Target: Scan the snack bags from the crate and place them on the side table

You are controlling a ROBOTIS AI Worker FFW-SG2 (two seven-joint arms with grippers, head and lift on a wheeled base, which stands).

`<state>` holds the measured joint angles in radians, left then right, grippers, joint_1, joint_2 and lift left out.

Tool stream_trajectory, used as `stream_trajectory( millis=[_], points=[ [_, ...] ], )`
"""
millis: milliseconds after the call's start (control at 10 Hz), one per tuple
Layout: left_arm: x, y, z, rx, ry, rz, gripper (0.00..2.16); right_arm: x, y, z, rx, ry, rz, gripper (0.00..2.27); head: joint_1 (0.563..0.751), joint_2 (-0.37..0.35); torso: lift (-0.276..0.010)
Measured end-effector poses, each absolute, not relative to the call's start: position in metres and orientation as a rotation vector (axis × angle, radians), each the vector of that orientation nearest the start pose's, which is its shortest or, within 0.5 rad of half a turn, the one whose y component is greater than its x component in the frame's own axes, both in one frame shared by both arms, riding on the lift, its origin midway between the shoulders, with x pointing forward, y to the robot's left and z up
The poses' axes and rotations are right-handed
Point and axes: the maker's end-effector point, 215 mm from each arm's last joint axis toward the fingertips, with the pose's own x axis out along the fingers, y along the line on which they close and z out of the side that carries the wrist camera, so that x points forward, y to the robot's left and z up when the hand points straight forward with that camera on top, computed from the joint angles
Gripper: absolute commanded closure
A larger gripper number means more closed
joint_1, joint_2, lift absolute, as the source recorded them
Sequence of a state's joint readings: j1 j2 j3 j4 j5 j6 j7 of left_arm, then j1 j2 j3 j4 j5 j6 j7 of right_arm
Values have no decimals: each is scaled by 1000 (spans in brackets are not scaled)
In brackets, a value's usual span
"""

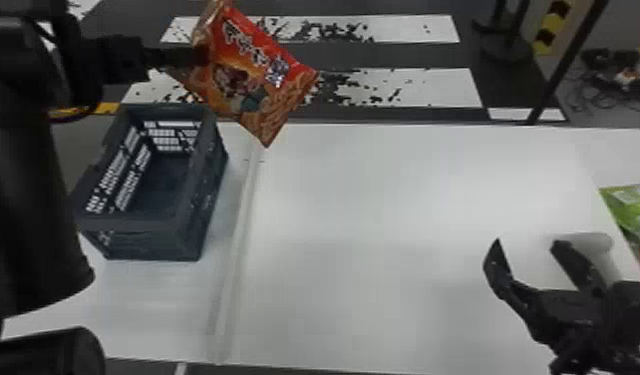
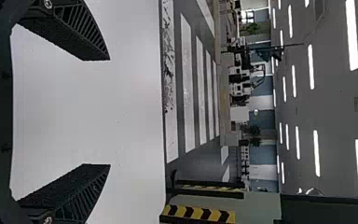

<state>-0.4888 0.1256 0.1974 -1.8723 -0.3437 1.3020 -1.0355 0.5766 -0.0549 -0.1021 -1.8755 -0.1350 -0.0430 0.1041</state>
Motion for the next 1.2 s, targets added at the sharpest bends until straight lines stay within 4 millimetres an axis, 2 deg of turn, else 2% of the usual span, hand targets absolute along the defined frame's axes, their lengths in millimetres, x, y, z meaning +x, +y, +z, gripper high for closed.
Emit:
stream_trajectory(
  millis=[200, 400, 600, 700, 900, 1000, 1100, 1200],
  points=[
    [607, 192, -257, -229, 577, -565, 2142, 397, -279, -444, 53, 216, 9, 53, 695, -92, -94],
    [600, 150, -305, -272, 679, -627, 2142, 395, -285, -442, 55, 211, -3, 53, 695, -141, -94],
    [592, 117, -350, -285, 758, -685, 2142, 394, -289, -440, 61, 204, -10, 53, 695, -186, -94],
    [585, 95, -363, -300, 783, -740, 2142, 394, -290, -440, 63, 203, -11, 53, 695, -215, -94],
    [562, 50, -373, -312, 820, -861, 2013, 393, -290, -440, 65, 203, -12, 53, 695, -262, -94],
    [549, 33, -383, -299, 844, -901, 1781, 394, -290, -440, 66, 201, -12, 53, 695, -289, -94],
    [538, 19, -395, -277, 868, -931, 981, 393, -289, -440, 68, 200, -12, 53, 695, -310, -94],
    [528, 7, -407, -241, 881, -959, -2, 393, -289, -439, 69, 198, -12, 53, 695, -329, -94]
  ],
)
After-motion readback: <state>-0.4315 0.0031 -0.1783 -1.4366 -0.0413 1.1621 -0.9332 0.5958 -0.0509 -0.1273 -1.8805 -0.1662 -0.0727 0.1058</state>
